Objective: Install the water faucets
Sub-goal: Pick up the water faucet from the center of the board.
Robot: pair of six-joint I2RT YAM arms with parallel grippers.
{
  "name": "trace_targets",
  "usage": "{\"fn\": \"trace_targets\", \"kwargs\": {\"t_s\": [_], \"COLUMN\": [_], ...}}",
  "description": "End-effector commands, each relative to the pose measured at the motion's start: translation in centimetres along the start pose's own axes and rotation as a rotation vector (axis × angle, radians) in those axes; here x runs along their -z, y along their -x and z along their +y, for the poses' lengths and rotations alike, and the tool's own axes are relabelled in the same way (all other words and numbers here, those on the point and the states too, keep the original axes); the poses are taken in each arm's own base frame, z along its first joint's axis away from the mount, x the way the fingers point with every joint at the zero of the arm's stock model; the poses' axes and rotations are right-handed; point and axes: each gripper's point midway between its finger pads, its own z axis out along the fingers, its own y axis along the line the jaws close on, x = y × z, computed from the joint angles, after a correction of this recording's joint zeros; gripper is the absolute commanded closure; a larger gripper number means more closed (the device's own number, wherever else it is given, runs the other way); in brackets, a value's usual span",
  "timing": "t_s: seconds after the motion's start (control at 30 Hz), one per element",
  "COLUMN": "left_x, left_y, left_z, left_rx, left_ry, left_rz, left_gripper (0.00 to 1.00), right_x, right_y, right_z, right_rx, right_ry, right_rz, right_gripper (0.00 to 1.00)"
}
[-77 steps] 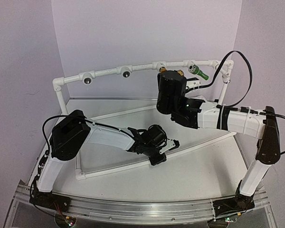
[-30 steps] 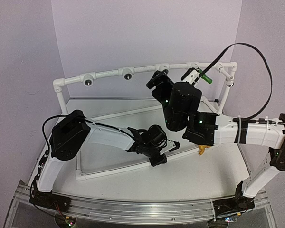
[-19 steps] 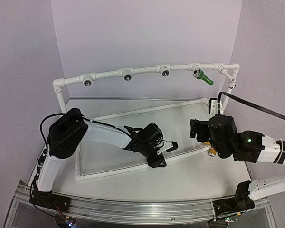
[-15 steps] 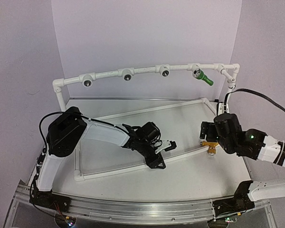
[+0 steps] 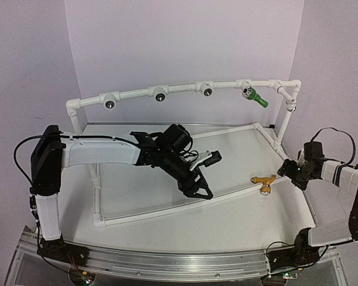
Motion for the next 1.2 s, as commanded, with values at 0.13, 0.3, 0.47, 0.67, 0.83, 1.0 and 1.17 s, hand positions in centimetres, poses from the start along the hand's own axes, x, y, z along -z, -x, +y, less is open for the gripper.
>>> {"fn": "trace_targets", "kwargs": {"t_s": [0.13, 0.3, 0.47, 0.67, 0.83, 1.0, 1.17], "left_x": [2.1, 2.4, 2.7, 4.9, 7.5, 8.0, 7.7], "left_y": [1.5, 2.5, 4.3, 6.9, 8.8, 9.3, 9.3], "left_z": [-4.5, -4.7, -3.8, -3.2, -3.7, -4.3, -6.3], "left_rx": [0.065, 0.089, 0.145, 0.228, 0.234, 0.204, 0.162], "left_ry": [-0.141, -0.143, -0.089, -0.022, -0.033, -0.086, -0.234], "left_rz": [-0.064, -0.097, -0.158, -0.306, -0.404, -0.428, -0.399], "left_gripper": [0.29, 0.29, 0.31, 0.34, 0.27, 0.23, 0.23], "right_x": [-1.8, -3.9, -4.6, -2.0, 5.9, 14.8, 19.6], "right_y": [-0.8, -0.8, -0.4, -0.3, -2.3, -6.5, -7.9], "right_z": [5.8, 5.5, 5.9, 8.2, 15.4, 21.8, 25.1], "right_rx": [0.031, 0.033, 0.032, 0.048, 0.159, 0.353, 0.425], "right_ry": [0.422, 0.419, 0.454, 0.539, 0.854, 1.116, 1.254], "right_rz": [0.078, 0.068, 0.039, 0.037, 0.107, 0.130, 0.149], "right_gripper": [0.22, 0.28, 0.58, 0.99, 1.00, 1.00, 1.00]}}
